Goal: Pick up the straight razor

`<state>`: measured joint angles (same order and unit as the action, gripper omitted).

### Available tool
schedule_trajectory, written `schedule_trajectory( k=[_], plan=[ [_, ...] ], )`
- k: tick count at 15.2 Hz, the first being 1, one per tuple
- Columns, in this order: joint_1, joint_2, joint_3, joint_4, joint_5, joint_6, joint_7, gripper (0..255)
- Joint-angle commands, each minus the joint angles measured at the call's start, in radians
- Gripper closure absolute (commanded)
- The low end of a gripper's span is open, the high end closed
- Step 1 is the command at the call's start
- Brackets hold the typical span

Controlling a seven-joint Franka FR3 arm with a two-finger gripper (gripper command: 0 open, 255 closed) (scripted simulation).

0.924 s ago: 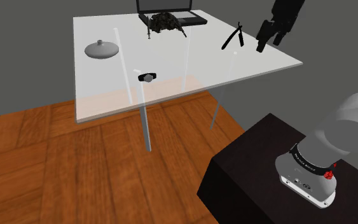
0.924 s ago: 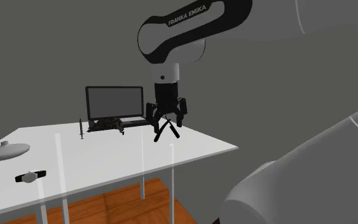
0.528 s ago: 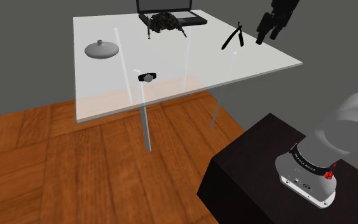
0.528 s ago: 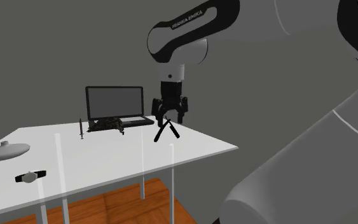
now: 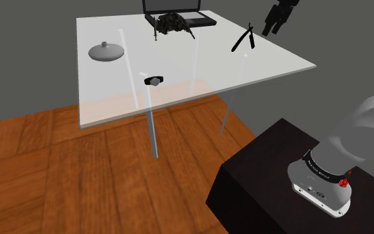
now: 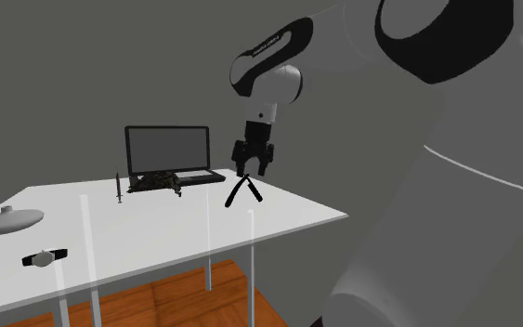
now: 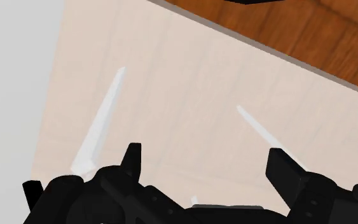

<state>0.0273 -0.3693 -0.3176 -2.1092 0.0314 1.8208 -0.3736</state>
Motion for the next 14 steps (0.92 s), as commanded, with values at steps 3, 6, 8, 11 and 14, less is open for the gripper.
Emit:
schedule_trajectory(
  k=[3, 6, 8, 11, 14],
  plan=[
    [0.018, 0.176, -0.099, 0.168, 0.114, -0.024, -0.182, 0],
    [0.011, 0.327, -0.159, 0.317, 0.227, -0.072, -0.318, 0],
    [-0.011, 0.437, -0.186, 0.431, 0.31, -0.122, -0.403, 0],
    [-0.075, 0.614, -0.201, 0.631, 0.438, -0.22, -0.509, 0],
    [-0.178, 0.806, -0.181, 0.881, 0.56, -0.342, -0.573, 0]
  ],
)
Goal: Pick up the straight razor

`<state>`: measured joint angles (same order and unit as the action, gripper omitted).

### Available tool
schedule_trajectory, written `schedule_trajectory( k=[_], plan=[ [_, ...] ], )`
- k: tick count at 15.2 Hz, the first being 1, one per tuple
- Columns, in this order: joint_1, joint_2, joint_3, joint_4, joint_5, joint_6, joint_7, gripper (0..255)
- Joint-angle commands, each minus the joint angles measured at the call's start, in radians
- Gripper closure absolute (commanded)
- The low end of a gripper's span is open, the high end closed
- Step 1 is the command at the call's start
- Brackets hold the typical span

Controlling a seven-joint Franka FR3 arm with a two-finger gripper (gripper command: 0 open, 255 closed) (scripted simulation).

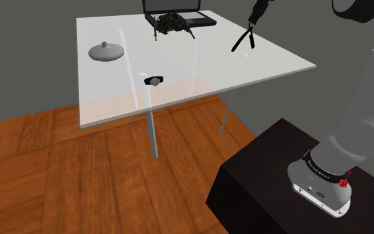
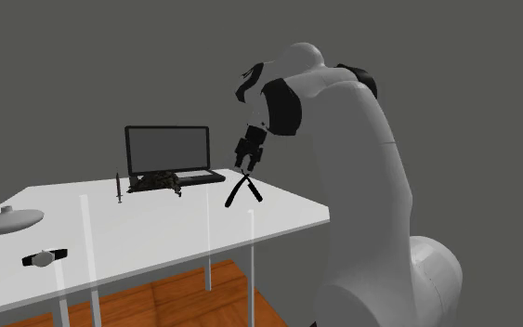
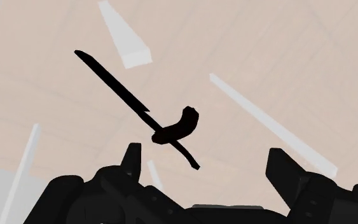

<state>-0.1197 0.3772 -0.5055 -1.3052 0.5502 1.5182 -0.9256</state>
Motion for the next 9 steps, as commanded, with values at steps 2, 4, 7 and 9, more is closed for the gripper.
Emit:
schedule_trajectory(
  k=[2, 4, 7, 9],
  plan=[
    [-0.045, 0.08, 0.016, 0.094, 0.051, -0.041, -0.03, 0],
    [-0.037, 0.075, 0.016, 0.059, 0.049, -0.014, -0.04, 0],
    [-0.027, 0.07, 0.015, 0.012, 0.047, 0.025, -0.056, 0],
    [-0.023, 0.068, 0.016, -0.012, 0.047, 0.045, -0.065, 0]
  ],
)
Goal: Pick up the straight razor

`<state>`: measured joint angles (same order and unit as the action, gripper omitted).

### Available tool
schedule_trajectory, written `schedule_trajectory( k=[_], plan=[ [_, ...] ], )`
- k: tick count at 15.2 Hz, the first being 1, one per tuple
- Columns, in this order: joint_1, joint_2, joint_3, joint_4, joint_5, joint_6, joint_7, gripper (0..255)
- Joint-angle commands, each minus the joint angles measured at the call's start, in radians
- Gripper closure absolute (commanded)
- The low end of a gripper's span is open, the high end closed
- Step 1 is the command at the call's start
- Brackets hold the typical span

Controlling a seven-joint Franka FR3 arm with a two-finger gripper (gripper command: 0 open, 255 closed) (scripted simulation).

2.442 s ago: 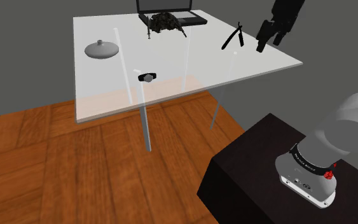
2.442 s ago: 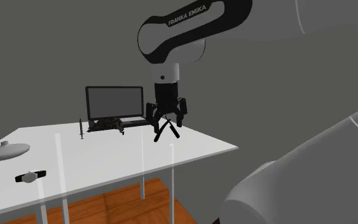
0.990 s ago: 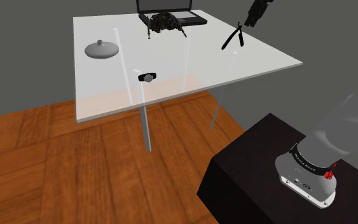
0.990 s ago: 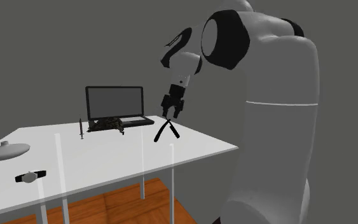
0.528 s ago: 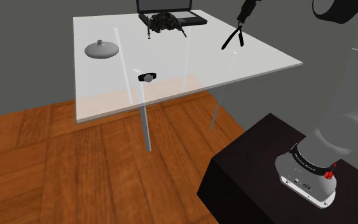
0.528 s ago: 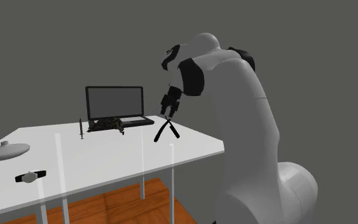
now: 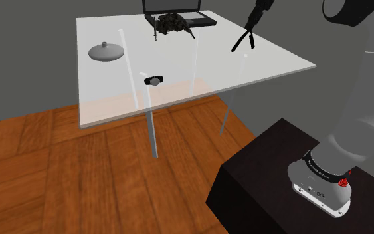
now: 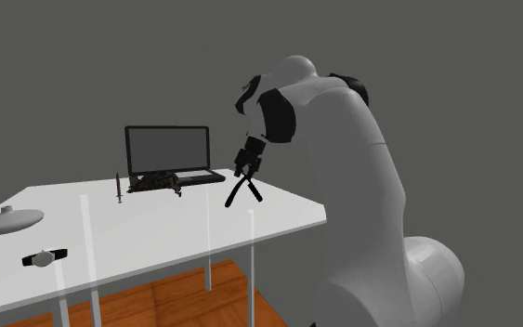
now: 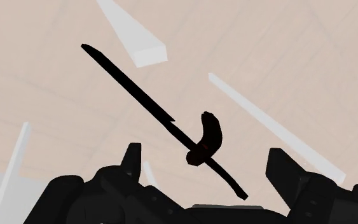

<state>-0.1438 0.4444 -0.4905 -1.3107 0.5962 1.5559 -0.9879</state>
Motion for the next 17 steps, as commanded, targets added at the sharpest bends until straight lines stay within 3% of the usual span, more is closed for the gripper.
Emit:
schedule_trajectory(
  k=[1, 2, 11, 17],
  plan=[
    [0.001, 0.001, 0.0, -0.006, 0.001, 0.007, -0.002, 0],
    [0.001, 0.002, 0.001, -0.004, 0.001, 0.006, -0.002, 255],
    [0.001, 0.001, 0.0, -0.006, 0.001, 0.007, -0.002, 255],
    [-0.018, 0.011, 0.001, 0.089, 0.005, -0.07, 0.029, 255]
  ],
)
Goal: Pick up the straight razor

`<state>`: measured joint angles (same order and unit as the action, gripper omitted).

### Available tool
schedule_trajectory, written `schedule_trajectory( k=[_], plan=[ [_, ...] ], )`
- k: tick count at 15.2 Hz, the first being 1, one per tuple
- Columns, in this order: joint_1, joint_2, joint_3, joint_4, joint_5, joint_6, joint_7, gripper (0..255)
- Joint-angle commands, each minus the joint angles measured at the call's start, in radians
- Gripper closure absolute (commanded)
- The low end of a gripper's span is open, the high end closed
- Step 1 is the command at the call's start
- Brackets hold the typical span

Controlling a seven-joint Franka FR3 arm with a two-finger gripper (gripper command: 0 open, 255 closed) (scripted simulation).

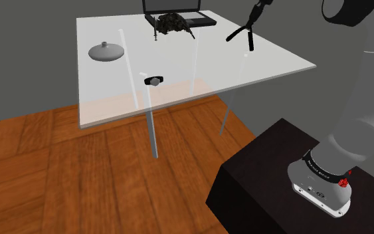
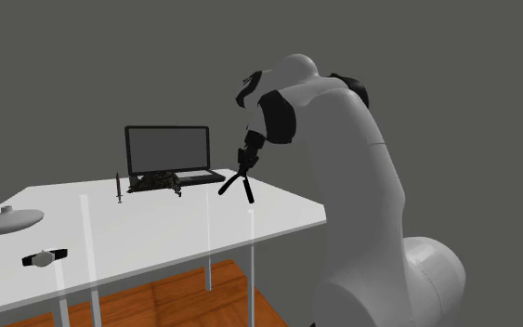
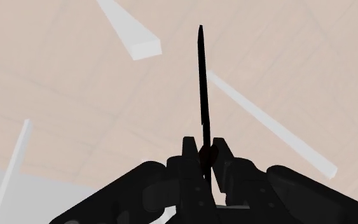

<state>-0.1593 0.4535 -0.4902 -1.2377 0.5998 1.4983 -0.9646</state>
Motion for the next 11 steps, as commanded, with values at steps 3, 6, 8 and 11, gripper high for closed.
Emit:
schedule_trajectory(
  k=[3, 6, 8, 11],
  plan=[
    [-0.016, 0.012, 0.002, 0.072, 0.006, -0.055, 0.023, 255],
    [-0.032, 0.026, 0.004, 0.134, 0.014, -0.099, 0.041, 255],
    [-0.045, 0.039, 0.006, 0.181, 0.021, -0.131, 0.054, 255],
    [-0.053, 0.047, 0.008, 0.21, 0.026, -0.149, 0.062, 255]
  ],
)
